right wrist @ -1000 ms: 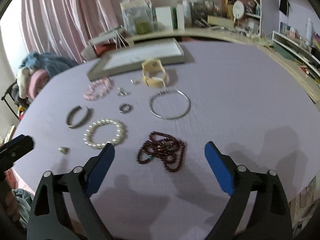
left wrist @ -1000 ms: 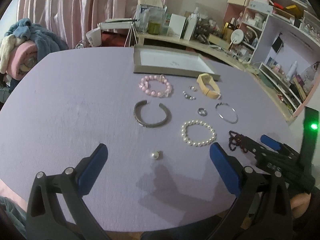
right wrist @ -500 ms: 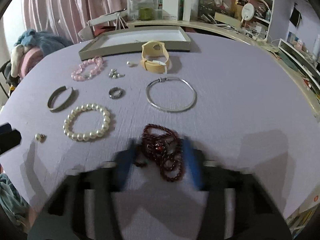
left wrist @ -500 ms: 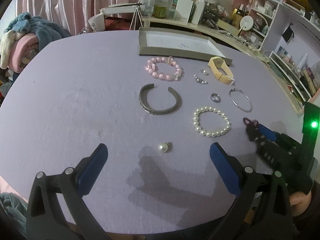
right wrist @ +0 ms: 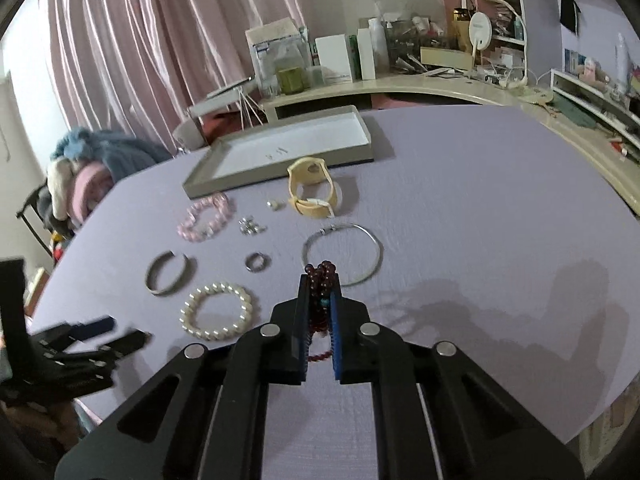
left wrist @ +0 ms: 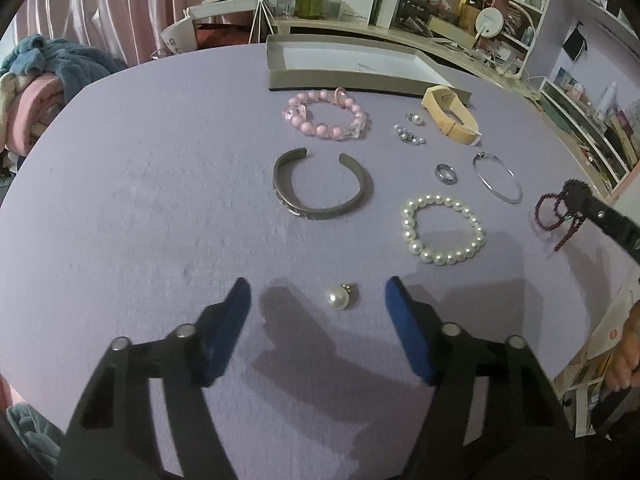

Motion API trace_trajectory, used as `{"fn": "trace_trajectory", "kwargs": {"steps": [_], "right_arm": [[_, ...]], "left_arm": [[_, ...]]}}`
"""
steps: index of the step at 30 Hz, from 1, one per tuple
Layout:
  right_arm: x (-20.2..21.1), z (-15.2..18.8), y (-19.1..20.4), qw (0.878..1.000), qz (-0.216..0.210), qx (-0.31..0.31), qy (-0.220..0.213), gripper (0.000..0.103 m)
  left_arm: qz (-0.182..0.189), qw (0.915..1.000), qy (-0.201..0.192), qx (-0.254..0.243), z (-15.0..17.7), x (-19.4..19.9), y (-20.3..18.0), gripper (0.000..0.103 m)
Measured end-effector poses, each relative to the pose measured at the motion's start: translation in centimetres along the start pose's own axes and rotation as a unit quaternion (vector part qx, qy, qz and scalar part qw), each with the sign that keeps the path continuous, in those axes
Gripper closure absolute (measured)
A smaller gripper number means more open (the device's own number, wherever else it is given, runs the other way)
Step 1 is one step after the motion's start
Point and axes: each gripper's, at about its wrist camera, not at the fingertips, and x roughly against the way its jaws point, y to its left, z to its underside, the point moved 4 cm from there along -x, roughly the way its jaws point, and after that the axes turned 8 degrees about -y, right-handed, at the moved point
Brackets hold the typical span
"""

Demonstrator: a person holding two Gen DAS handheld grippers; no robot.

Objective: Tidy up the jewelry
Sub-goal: 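Grasp the dark red beaded bracelet with the right tool while the left tool grasps the pearl pendant, then carry both into the white tray, right tool releasing the red bracelet while left releases the pearl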

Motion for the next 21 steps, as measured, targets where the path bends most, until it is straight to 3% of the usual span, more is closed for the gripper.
{"fn": "trace_trajectory", "kwargs": {"steps": [10, 12, 21], "right_arm": [[-0.4, 0.0, 0.2, 1.0, -0.014, -0.022, 0.01, 0.094], [-0.4, 0.1, 0.2, 1.0, -0.014, -0.023, 0.011, 0.094], [0.0, -0.8, 0.6, 0.999, -0.024, -0.024, -0.004, 0.094]], "left_arm": [[-0.004, 0.9996, 0.0, -0.027, 0.5, -0.4, -1.0, 0.069], [-0.006, 0.9994, -0.002, -0.035, 0.5, -0.4, -1.3, 0.089], [0.007, 0.9996, -0.02, -0.019, -0.4, 0.3, -0.4, 0.09]]}}
